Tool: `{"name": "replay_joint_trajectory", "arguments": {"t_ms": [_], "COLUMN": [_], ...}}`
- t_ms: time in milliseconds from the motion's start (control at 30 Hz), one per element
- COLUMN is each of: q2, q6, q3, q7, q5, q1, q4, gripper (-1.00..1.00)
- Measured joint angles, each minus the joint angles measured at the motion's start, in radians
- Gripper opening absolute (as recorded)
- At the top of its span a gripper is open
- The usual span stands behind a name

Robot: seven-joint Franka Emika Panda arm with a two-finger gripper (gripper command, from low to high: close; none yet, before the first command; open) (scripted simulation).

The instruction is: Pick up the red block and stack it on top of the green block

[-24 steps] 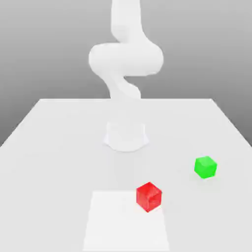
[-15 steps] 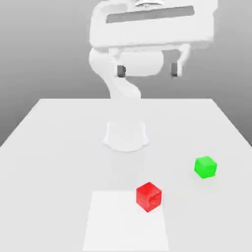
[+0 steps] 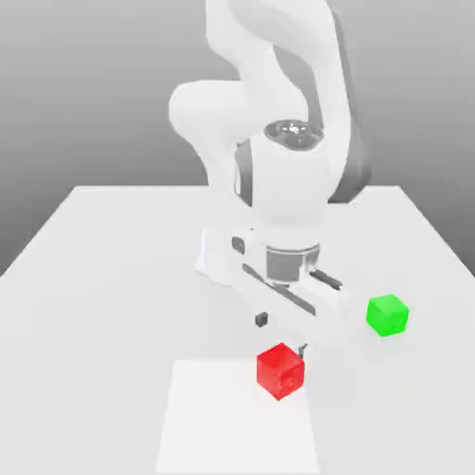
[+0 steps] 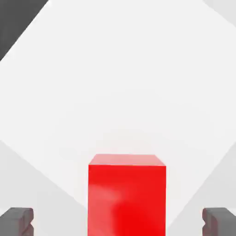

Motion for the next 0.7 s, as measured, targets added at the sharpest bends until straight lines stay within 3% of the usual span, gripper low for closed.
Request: {"name": "replay_joint_trajectory", "arguments": {"t_ms": [233,267,500,700], "q2": [0.173,0.19,0.191,0.057], "q6": [0.137,0.152,0.155,0.049], "q3": [-0.186,-0.211,-0.213,-0.105], "q7": [0.167,0.179,0.181,0.046], "q5": [-0.229,-0.246,-0.248,-0.06], "q1": [0.129,0.15,0.151,0.092], "q4": [0.026,0.028,0.028,0.009], "gripper": [0.0,-1.0,-1.0,-1.0]}}
